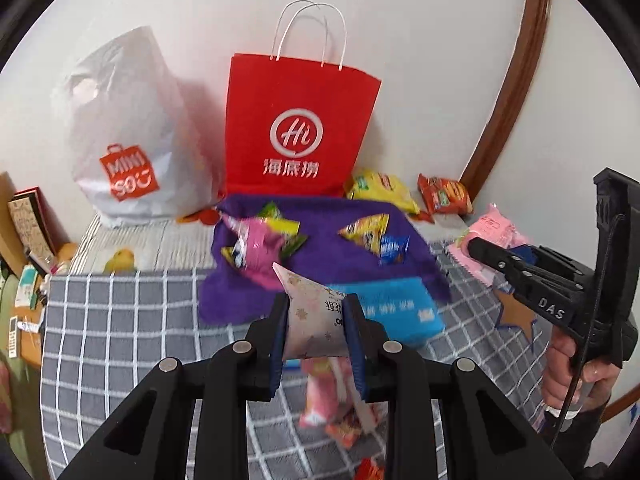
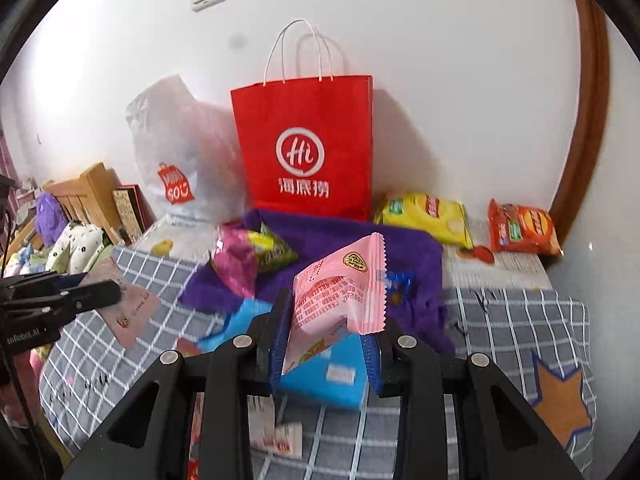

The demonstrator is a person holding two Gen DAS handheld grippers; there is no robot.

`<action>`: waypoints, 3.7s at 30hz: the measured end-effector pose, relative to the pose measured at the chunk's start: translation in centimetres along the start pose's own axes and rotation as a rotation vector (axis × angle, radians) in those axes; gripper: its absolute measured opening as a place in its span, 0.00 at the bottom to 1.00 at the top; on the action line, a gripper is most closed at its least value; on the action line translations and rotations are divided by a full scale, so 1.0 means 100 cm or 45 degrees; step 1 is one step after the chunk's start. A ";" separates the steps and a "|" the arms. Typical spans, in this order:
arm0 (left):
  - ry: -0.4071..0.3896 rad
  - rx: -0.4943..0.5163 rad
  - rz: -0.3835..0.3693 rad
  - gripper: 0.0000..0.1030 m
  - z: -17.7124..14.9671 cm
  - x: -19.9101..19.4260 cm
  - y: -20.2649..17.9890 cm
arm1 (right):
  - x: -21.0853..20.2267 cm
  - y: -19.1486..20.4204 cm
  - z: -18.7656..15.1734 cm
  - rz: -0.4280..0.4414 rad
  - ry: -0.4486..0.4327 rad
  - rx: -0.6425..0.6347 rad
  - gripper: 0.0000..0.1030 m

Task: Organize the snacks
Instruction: 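Carry the pastry bag and pink candy packet up onto the purple towel, then open the right tool to drop the candy packet while the left releases the pastry bag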

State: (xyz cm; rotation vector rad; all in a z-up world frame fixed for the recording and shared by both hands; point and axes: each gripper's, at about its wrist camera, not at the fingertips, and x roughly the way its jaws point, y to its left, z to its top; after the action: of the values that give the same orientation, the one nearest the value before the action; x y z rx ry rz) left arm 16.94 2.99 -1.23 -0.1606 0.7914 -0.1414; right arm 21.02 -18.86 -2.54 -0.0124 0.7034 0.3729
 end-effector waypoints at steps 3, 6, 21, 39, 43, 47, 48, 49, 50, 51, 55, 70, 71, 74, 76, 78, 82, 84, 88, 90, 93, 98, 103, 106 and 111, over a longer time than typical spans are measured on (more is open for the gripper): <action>-0.009 0.000 -0.005 0.25 0.019 0.008 0.001 | 0.011 -0.003 0.021 -0.012 0.003 -0.002 0.32; -0.022 -0.002 0.013 0.25 0.037 0.018 0.004 | 0.023 -0.009 0.040 -0.026 -0.004 0.006 0.32; -0.014 -0.077 -0.006 0.25 0.093 0.092 0.035 | 0.114 -0.040 0.067 0.132 0.104 0.077 0.32; 0.062 -0.105 0.014 0.25 0.091 0.121 0.066 | 0.179 -0.043 0.043 0.129 0.374 0.048 0.32; 0.072 -0.116 0.010 0.25 0.091 0.124 0.068 | 0.190 -0.037 0.035 0.142 0.445 0.022 0.32; 0.073 -0.133 -0.003 0.25 0.091 0.124 0.071 | 0.202 -0.033 0.027 0.144 0.527 0.004 0.32; 0.077 -0.130 -0.009 0.25 0.091 0.125 0.070 | 0.205 -0.032 0.025 0.133 0.540 -0.001 0.32; 0.082 -0.125 -0.014 0.25 0.091 0.126 0.070 | 0.207 -0.032 0.023 0.128 0.556 -0.004 0.32; 0.083 -0.125 -0.014 0.25 0.091 0.126 0.070 | 0.209 -0.032 0.022 0.129 0.572 -0.008 0.32; 0.084 -0.126 -0.013 0.25 0.090 0.126 0.070 | 0.210 -0.032 0.021 0.129 0.582 -0.012 0.32; 0.101 -0.128 -0.008 0.25 0.089 0.130 0.070 | 0.216 -0.029 0.016 0.098 0.605 -0.037 0.32; 0.227 -0.053 -0.011 0.25 0.077 0.158 0.046 | 0.196 -0.030 0.029 0.060 0.579 -0.056 0.52; 0.252 -0.054 -0.016 0.25 0.075 0.163 0.044 | 0.189 -0.032 0.032 0.055 0.556 -0.054 0.53; 0.305 -0.039 -0.015 0.25 0.070 0.175 0.039 | 0.173 -0.036 0.040 0.038 0.492 -0.046 0.55; 0.331 -0.030 -0.007 0.25 0.066 0.181 0.035 | 0.164 -0.037 0.044 0.030 0.458 -0.045 0.55; 0.343 -0.027 -0.005 0.25 0.064 0.185 0.033 | 0.159 -0.036 0.048 0.024 0.432 -0.051 0.56; 0.356 -0.020 0.006 0.25 0.061 0.191 0.032 | 0.156 -0.032 0.049 0.006 0.406 -0.081 0.56; 0.360 -0.014 0.015 0.25 0.060 0.195 0.031 | 0.157 -0.030 0.048 -0.005 0.407 -0.093 0.56; 0.378 -0.024 0.007 0.25 0.058 0.201 0.031 | 0.155 -0.028 0.047 -0.004 0.405 -0.103 0.55; 0.376 -0.034 0.013 0.25 0.057 0.203 0.032 | 0.154 -0.028 0.048 -0.010 0.399 -0.108 0.56; 0.357 -0.037 0.021 0.25 0.056 0.205 0.033 | 0.151 -0.030 0.048 -0.012 0.391 -0.101 0.56; 0.354 -0.053 0.008 0.25 0.058 0.206 0.033 | 0.149 -0.031 0.050 -0.017 0.383 -0.100 0.56; 0.259 -0.045 0.024 0.29 0.067 0.187 0.034 | 0.150 -0.030 0.050 -0.017 0.380 -0.104 0.56; 0.177 -0.040 0.051 0.46 0.073 0.171 0.034 | 0.148 -0.030 0.050 -0.024 0.367 -0.106 0.56; 0.153 -0.031 0.053 0.47 0.078 0.161 0.033 | 0.144 -0.030 0.054 -0.040 0.322 -0.080 0.57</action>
State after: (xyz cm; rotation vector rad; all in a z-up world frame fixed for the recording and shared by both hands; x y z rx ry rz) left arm 33.95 3.95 -7.69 -0.1598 0.9157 -0.1026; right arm 35.55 -16.18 -7.87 -0.1314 0.9401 0.3669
